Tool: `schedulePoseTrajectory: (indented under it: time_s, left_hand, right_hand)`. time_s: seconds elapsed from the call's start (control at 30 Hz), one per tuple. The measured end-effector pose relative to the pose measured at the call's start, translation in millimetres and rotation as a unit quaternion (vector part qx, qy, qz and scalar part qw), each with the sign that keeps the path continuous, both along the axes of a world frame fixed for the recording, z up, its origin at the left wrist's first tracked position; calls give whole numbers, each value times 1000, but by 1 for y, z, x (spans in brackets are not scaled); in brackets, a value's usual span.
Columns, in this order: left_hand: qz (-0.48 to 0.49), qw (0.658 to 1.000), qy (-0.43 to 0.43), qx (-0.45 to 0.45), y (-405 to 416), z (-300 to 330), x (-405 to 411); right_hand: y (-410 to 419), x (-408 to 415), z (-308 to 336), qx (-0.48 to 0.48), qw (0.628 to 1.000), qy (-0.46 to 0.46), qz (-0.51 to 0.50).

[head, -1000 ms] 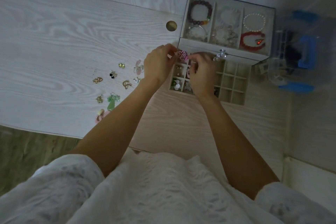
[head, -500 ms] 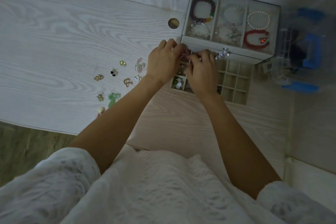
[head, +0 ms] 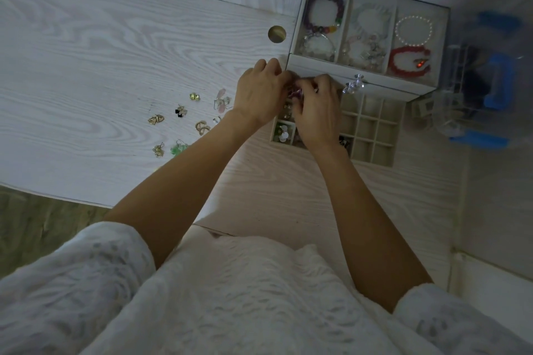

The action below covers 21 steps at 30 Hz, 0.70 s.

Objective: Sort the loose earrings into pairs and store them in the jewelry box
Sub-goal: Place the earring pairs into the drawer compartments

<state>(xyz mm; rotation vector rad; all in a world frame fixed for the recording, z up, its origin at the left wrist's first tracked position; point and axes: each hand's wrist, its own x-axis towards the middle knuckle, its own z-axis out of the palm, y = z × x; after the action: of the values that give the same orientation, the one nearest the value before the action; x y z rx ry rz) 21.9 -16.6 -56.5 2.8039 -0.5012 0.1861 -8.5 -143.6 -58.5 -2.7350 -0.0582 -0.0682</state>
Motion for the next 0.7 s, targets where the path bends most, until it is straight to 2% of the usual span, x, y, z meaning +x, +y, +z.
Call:
schedulePoseTrajectory:
  time_s: [0.1, 0.27, 0.4, 0.5, 0.57, 0.63, 0.7]
  left_hand:
    - [22, 999, 1, -36, 3, 6, -1]
    - [64, 988, 104, -91, 11, 4, -11]
    - [70, 980, 131, -134, 12, 2, -16]
    - [68, 978, 137, -144, 12, 1, -19]
    - [63, 976, 141, -154, 14, -1, -22]
    - [50, 978, 132, -156, 14, -2, -28]
    - [41, 981, 107, -155, 14, -1, -35]
  right_hand:
    - [2, 7, -1, 3, 1000, 14, -12]
    - [11, 17, 2, 7, 997, 20, -79]
    - [19, 16, 2, -18, 995, 30, -96]
    - [17, 12, 2, 13, 996, 21, -87]
    - [11, 4, 1, 39, 996, -26, -69]
    - [7, -3, -3, 20, 997, -67, -37]
    - [4, -7, -6, -21, 998, -59, 5]
